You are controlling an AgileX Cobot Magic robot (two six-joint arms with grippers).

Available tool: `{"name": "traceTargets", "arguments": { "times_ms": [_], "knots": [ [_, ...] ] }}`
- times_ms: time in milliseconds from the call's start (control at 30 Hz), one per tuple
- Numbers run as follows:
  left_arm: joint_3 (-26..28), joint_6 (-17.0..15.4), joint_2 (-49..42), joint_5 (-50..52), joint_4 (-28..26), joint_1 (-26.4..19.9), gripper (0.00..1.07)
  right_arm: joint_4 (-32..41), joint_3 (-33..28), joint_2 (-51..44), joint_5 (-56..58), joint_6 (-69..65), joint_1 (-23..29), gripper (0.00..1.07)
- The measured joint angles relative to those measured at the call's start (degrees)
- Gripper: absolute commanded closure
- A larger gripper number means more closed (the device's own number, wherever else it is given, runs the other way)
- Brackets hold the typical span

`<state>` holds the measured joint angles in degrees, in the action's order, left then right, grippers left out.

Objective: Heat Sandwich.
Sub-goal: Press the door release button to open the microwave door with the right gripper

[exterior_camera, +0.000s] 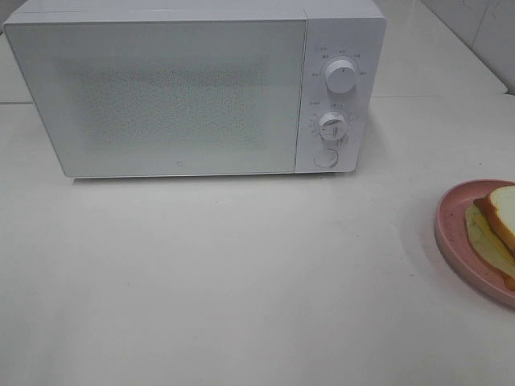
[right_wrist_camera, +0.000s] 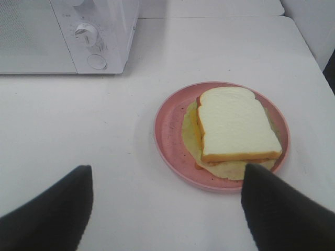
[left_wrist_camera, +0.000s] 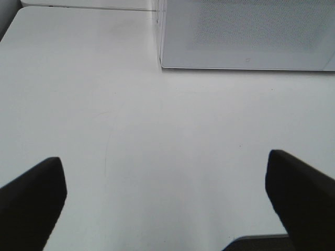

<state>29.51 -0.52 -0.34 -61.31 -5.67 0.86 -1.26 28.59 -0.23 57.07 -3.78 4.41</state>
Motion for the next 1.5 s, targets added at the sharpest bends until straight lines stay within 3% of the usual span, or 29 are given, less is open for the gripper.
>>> {"name": "traceTargets", "arguments": {
  "times_ms": [800, 1500],
  "knots": [
    [0.00, 0.00, 0.00, 0.00, 0.00, 0.00, 0.09, 0.06, 0.80, 0.97, -1.20, -0.11, 0.00, 0.32],
    [0.00, 0.00, 0.00, 0.00, 0.00, 0.00, 0.09, 0.11, 1.15, 21.83, -22.12, -0.17, 0.00, 0.32]
  ]
}}
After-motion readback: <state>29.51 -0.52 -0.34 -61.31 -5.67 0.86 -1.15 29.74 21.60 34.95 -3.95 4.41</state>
